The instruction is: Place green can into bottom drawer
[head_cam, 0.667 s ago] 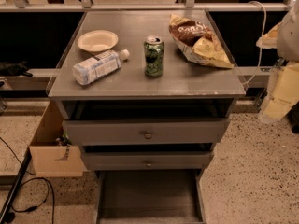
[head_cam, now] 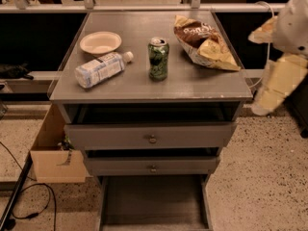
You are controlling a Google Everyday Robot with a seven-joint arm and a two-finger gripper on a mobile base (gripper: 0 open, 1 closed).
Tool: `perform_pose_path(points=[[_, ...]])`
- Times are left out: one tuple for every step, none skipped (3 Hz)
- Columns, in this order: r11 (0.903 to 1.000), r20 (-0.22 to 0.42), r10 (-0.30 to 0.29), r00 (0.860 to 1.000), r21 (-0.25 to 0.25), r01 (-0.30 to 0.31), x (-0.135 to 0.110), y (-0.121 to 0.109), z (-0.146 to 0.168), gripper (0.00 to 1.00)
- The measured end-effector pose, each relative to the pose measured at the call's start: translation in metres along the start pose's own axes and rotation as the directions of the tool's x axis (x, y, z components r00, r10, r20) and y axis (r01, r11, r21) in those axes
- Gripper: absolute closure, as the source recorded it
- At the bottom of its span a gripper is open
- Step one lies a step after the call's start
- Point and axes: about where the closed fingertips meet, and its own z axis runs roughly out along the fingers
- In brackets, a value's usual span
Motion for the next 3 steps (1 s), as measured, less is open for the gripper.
perform_pose_path(points=[[0.9985, 0.108, -0.049, 0.993, -0.019, 0.051, -0.031, -0.024, 0.013, 0.0], [0.9916, 0.229, -0.129, 0.965, 0.016, 0.128, -0.073, -0.041, 0.021, 0.0], [0.9822, 0.253, -0.188, 0.949, 0.051, 0.18, -0.102, -0.052, 0.024, 0.0]])
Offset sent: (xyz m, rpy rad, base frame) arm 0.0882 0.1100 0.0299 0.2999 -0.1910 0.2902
